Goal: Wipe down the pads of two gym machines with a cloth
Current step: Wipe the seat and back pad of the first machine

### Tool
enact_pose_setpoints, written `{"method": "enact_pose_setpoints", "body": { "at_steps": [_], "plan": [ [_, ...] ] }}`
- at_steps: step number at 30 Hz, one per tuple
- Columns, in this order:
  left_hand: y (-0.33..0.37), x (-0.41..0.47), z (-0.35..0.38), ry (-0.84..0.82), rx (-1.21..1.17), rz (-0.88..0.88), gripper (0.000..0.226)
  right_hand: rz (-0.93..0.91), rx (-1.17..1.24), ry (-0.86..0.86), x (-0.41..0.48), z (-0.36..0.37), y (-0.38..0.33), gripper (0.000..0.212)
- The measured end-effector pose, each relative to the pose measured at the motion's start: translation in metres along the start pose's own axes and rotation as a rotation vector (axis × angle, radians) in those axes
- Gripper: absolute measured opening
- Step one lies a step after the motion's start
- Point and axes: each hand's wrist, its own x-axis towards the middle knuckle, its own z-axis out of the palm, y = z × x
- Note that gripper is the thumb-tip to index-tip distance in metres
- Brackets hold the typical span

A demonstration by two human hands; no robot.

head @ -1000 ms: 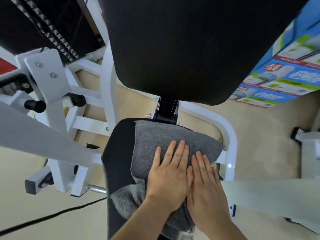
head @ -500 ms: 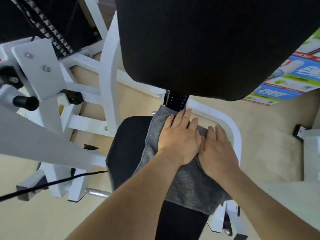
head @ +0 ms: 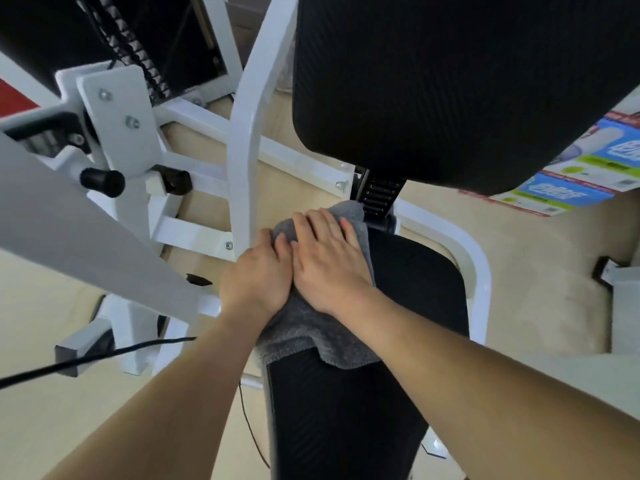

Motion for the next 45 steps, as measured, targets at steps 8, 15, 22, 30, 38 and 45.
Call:
{"method": "enact_pose_setpoints", "body": {
  "at_steps": [8, 15, 22, 30, 38, 45],
  "plan": [
    [-0.015, -0.093, 0.015, 0.087, -0.424, -0.157, 0.052, -0.111, -0.032, -0.093, -0.083, 0.008, -0.018, 0.053],
    [-0.025, -0.218, 0.042, 0.117, -0.369, -0.193, 0.052, -0.186, -0.081, -0.139, -0.204, 0.012, -0.020, 0.056],
    [-0.025, -0.229, 0.046, 0.221, -0.350, -0.203, 0.049, -0.306, -0.146, -0.126, -0.204, 0.010, -0.014, 0.055],
    [-0.019, -0.122, 0.027, 0.181, -0.423, -0.179, 0.034, -0.253, -0.067, -0.097, -0.104, 0.011, -0.010, 0.052],
    [-0.008, -0.007, 0.006, 0.085, -0.122, -0.075, 0.042, -0.164, 0.008, 0.011, -0.017, 0.014, -0.001, 0.051],
    [0.029, 0.054, -0.003, -0.122, 0.100, 0.130, 0.044, 0.012, -0.016, 0.162, 0.026, 0.007, 0.018, 0.032]
  ]
}}
